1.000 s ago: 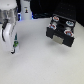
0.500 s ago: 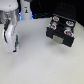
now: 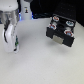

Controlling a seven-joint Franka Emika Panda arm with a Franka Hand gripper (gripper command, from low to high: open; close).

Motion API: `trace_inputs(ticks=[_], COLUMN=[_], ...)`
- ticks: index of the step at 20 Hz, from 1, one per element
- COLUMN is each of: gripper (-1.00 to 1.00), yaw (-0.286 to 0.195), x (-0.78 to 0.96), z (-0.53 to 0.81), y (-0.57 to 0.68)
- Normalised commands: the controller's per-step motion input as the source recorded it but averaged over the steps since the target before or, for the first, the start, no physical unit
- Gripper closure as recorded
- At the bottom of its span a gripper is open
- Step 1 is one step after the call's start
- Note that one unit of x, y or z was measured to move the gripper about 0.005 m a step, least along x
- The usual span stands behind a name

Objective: Open the kcup holder, insert the kcup into the holder, and close the kcup holder

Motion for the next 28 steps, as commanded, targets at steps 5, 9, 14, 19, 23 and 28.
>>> trace_inputs(ticks=[5, 9, 14, 19, 23, 28], gripper=[1.00, 1.00, 1.00, 1.00, 1.00, 1.00], yaw=[-0.008, 0.000, 0.001, -0.004, -0.003, 0.006], x=[0.11, 0.09, 0.08, 0.09, 0.09, 0.09], z=[0.75, 0.78, 0.73, 0.68, 0.43, 0.24], y=[0.47, 0.59, 0.69, 0.75, 0.72, 0.68])
